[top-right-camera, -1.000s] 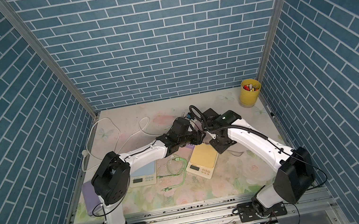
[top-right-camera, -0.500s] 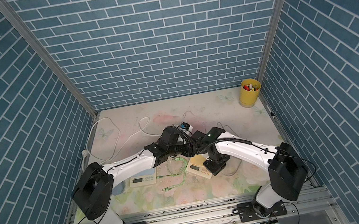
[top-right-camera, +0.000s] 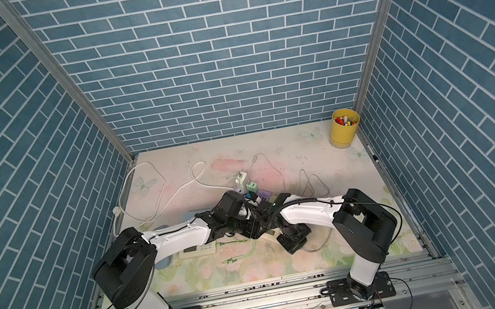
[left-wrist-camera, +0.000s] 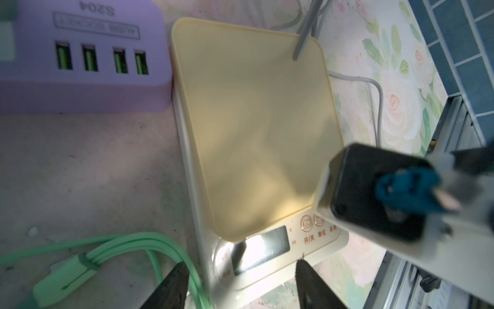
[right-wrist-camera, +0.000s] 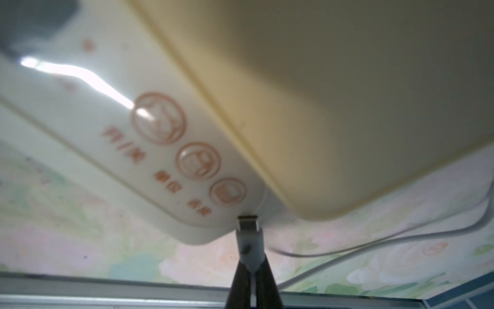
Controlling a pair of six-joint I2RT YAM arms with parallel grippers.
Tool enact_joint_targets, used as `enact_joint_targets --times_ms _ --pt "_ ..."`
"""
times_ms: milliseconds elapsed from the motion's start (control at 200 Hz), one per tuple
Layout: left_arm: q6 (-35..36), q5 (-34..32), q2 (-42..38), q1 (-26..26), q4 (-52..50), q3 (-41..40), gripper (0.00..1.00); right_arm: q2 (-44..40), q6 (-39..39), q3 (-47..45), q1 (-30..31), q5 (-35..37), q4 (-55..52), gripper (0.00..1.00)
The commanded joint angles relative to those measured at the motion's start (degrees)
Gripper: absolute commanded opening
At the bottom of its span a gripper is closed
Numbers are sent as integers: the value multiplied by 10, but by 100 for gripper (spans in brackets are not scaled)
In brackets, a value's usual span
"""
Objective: Charge the electronic scale
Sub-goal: Move the electronic scale to the center of the board.
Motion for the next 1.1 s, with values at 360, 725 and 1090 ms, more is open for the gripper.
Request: enact_joint_targets --times_ms 360,725,1090 --pt "38 -3 -8 38 11 10 66 106 -55 72 -53 44 60 0" --pt "50 -12 25 80 1 49 66 166 -192 151 -146 61 113 0" --pt "76 -9 51 106 -42 114 64 193 -306 222 -210 69 150 0"
